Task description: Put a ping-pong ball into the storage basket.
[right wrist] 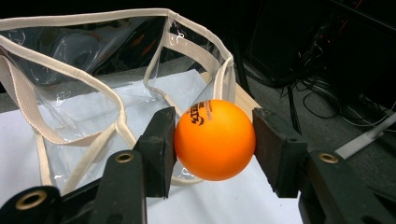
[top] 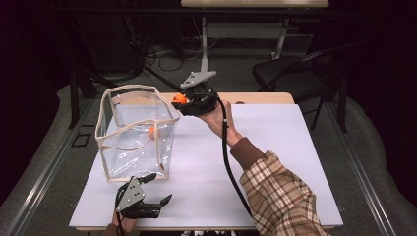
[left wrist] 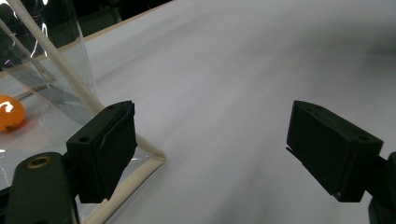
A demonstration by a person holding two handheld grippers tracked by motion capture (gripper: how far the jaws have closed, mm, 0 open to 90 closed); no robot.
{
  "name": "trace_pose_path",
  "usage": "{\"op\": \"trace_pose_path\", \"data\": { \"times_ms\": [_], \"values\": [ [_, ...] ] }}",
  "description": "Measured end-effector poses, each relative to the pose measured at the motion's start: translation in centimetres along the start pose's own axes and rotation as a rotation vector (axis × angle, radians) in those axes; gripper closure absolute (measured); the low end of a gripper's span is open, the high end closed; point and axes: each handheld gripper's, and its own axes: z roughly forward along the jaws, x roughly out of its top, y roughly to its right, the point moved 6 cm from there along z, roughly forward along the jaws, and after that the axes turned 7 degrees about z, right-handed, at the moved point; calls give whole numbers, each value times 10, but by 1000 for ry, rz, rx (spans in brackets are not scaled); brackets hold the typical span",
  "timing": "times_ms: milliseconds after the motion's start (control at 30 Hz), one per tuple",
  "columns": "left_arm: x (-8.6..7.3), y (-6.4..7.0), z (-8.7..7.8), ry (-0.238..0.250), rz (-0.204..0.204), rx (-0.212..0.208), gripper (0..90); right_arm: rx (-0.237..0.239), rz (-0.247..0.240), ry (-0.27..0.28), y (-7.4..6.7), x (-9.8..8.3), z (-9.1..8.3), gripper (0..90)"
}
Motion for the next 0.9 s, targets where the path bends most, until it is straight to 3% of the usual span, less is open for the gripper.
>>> {"op": "trace_pose_path", "data": {
  "times_ms": [900],
  "values": [
    [0,0,0,1,0,1,159,20,13,11,-10,9,19,509]
  ]
}}
